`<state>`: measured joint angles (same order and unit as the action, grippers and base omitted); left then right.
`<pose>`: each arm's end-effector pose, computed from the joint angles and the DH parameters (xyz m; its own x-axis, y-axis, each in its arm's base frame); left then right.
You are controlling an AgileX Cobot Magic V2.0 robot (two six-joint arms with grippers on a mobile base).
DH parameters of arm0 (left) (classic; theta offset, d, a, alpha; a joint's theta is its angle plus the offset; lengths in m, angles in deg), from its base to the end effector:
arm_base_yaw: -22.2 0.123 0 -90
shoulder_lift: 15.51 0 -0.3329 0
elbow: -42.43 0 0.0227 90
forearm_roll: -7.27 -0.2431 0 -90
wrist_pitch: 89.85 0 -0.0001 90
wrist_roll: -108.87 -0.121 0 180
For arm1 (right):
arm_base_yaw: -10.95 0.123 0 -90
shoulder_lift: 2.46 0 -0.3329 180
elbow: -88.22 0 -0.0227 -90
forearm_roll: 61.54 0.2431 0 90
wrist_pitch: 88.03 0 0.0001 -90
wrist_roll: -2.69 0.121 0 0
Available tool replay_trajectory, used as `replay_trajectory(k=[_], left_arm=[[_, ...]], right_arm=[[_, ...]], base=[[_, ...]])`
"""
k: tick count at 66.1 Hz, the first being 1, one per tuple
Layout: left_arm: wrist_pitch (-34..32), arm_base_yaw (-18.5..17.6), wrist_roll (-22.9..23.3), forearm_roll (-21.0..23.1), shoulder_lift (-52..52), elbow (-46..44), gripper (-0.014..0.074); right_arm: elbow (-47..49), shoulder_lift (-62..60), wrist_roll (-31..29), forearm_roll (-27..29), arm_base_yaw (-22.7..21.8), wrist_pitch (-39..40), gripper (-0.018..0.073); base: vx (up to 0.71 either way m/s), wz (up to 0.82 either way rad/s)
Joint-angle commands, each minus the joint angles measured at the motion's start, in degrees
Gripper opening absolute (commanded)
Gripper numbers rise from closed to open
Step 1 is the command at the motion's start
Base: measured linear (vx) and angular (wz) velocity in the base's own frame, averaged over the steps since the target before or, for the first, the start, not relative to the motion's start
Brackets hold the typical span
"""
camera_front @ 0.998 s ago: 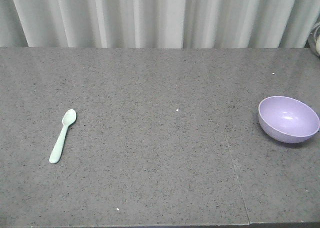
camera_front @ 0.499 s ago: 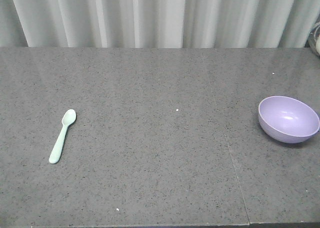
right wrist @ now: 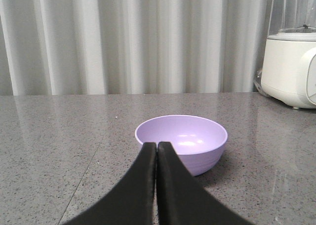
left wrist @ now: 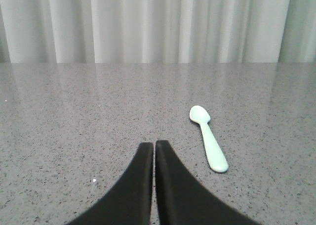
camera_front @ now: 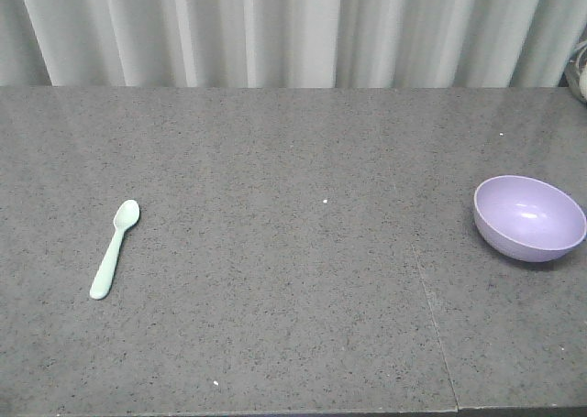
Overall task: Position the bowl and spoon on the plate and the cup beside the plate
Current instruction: 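Drive closer and stop facing the pale green spoon and lilac bowl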
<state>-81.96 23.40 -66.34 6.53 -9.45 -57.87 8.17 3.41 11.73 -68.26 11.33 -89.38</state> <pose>0.0305 0.0009 0.1910 -0.0619 -0.0721 -0.9955 -0.0272 0.9971 -0.0705 0.0306 -0.0001 0.2027 0.0476 0.0408 -0.9980 -0.0058 0.9992 0.0406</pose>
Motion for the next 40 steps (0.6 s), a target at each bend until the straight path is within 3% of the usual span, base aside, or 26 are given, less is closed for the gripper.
replay_trajectory(k=[1, 7, 14, 19, 24, 29, 36, 40], left_arm=[[-4.0, 0.0, 0.3, 0.1, -0.9, -1.0, -0.0006], [-6.2, 0.0, 1.0, 0.7, -0.9, -1.0, -0.0006], [-18.6, 0.0, 4.2, 4.2, -0.9, -2.6, -0.0006], [-29.9, 0.0, 3.0, 2.5, -0.6, -6.6, -0.0006], [-34.8, 0.0, 2.0, -0.2, 2.6, -13.8, -0.0006], [-30.1, 0.0, 2.1, -0.3, 10.5, -25.4, -0.0006], [-13.0, -1.0, 2.0, -0.4, 26.5, -39.7, -0.0006], [-6.6, -2.8, 2.0, -0.3, 33.9, -45.5, -0.0006]], right_arm=[[-0.5, -0.3, 0.0, -0.5, 0.0, 4.2, -0.0006], [-0.3, -0.3, -0.2, -0.5, 0.0, 6.0, -0.0006], [1.8, -0.3, 3.7, 2.2, 0.0, 16.7, -0.0006], [8.0, -0.2, 1.6, 0.6, 0.0, 22.2, -0.0006], [18.3, 2.0, -2.6, -0.4, -0.1, 22.2, -0.0006], [31.0, 9.2, -4.2, -0.2, -0.1, 15.0, -0.0006], [48.3, 22.7, -4.3, -1.1, -0.1, -5.7, -0.0006], [56.1, 30.7, -3.9, -1.0, -0.1, -15.9, -0.0006]], base=[[0.00, 0.00], [0.00, 0.00], [0.00, 0.00], [0.00, 0.00], [0.00, 0.00], [0.01, -0.01], [0.00, 0.00], [0.00, 0.00]])
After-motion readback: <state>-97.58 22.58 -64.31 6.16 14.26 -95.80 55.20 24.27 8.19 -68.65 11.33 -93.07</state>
